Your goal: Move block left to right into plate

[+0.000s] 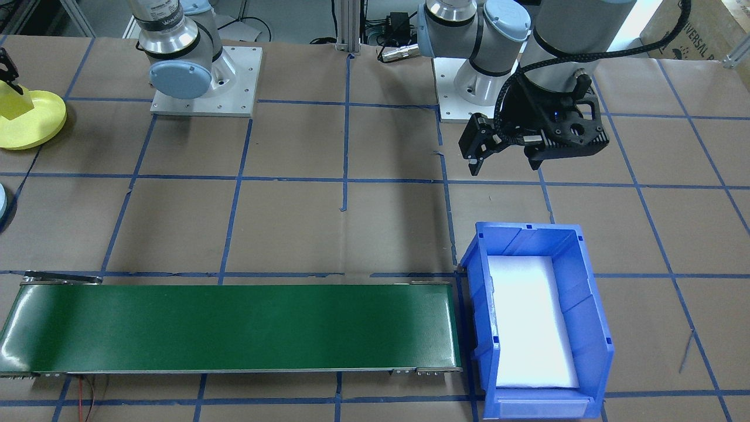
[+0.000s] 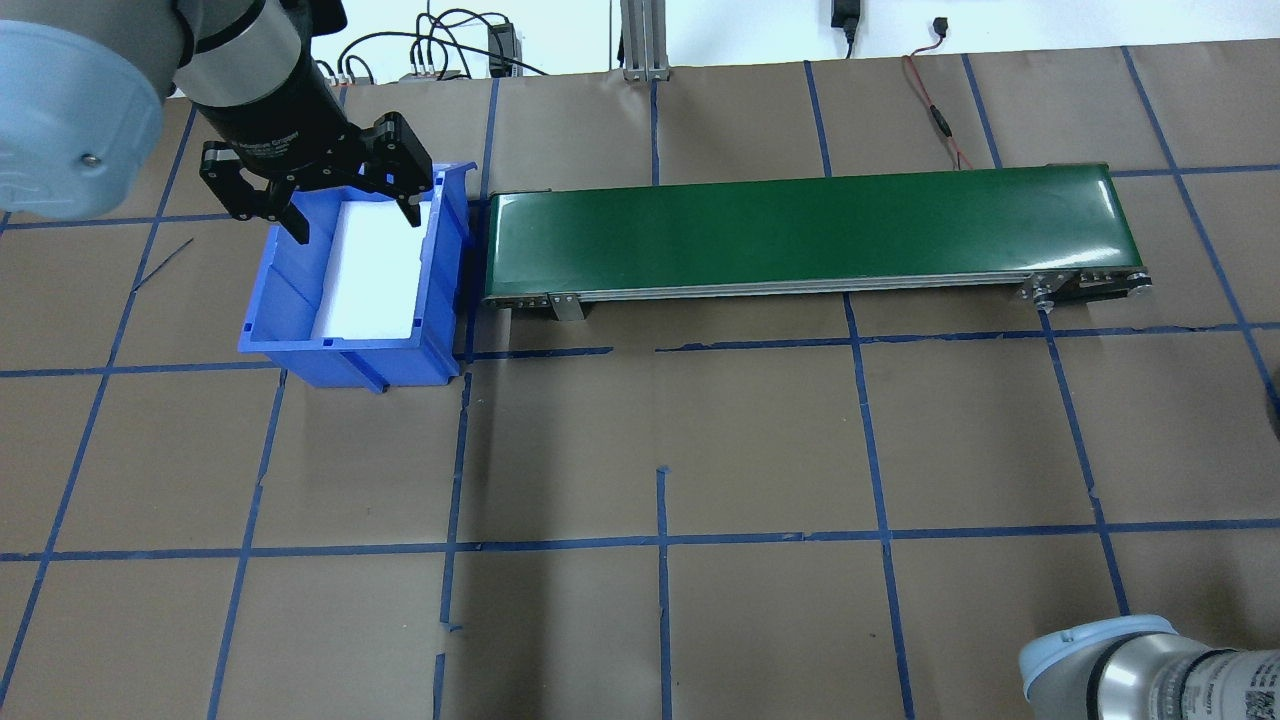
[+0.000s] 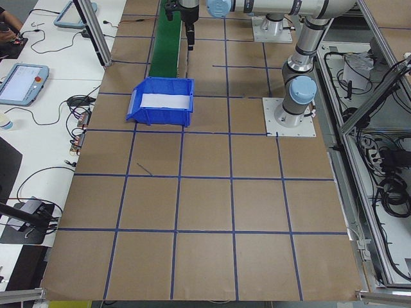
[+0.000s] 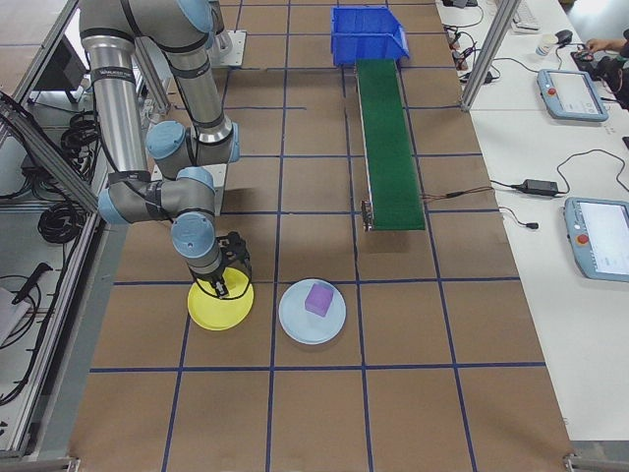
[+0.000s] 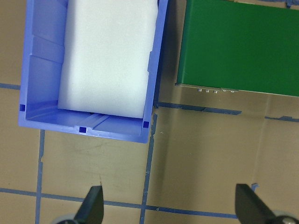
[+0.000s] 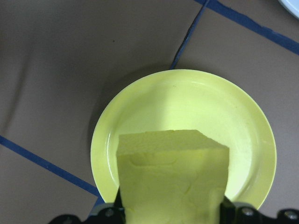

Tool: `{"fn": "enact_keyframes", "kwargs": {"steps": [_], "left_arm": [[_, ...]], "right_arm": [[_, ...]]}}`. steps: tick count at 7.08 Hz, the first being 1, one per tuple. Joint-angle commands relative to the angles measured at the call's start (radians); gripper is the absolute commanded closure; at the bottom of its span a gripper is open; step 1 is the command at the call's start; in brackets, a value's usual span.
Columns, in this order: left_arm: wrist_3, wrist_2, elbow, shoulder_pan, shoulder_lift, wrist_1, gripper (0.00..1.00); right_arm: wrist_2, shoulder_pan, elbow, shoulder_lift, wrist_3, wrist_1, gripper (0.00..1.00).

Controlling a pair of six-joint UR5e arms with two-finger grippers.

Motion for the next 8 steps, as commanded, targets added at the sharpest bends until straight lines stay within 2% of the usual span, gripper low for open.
{"fn": "enact_keyframes", "kwargs": {"steps": [1,3,4,5,7,8], "left_arm": [[0.000,0.000,0.000,0.001,0.000,0.000,0.00],[0.000,0.000,-0.002,0.001,0.000,0.000,0.00],[0.000,-0.003,0.000,-0.001,0.000,0.000,0.00],[0.000,-0.003,-0.002,0.001,0.000,0.000,0.00],[0.000,-0.005,0.000,-0.001,0.000,0.000,0.00],[0.000,-0.006,-0.002,0.001,0.000,0.000,0.00]], "right_arm": [[0.018,-0.008,0.002,0.006,0.010,-0.004,0.00],[0.015,0.016,-0.017,-0.008,0.061,-0.006,0.00],[0.015,0.096,-0.061,-0.008,0.133,-0.006,0.00],[0.008,0.225,-0.110,-0.011,0.198,-0.001,0.00],[0.000,0.526,-0.222,-0.012,0.499,0.011,0.00],[0.001,0.649,-0.234,-0.017,0.608,0.040,0.00]]}}
